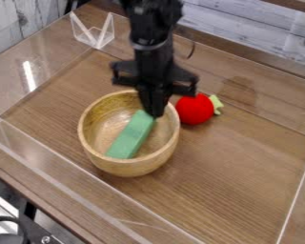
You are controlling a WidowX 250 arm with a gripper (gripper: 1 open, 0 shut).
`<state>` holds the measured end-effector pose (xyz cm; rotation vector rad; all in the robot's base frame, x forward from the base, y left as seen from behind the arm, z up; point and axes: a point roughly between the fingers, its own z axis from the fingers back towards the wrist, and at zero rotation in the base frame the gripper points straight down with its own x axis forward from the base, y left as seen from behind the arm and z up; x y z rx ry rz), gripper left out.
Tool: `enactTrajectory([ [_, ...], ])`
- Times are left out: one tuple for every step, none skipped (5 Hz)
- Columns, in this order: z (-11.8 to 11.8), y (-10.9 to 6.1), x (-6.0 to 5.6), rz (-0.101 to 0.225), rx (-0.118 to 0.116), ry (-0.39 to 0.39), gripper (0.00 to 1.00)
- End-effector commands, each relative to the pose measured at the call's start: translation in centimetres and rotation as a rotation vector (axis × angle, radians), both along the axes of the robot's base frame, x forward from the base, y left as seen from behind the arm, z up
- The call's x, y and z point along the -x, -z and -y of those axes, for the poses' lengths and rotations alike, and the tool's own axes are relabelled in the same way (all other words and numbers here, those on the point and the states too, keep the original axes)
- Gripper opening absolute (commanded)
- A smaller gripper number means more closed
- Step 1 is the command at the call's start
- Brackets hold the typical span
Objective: Remove the green stick from the brown bowl and put it on the table
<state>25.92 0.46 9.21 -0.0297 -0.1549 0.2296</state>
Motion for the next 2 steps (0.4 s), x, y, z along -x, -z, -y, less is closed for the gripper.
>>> enactTrajectory([
  [1.5,-3.2,-0.8,0.069,-0.015,0.014,0.0],
  [0.8,-2.7,0.4,0.064,-0.022,0.011,1.0],
])
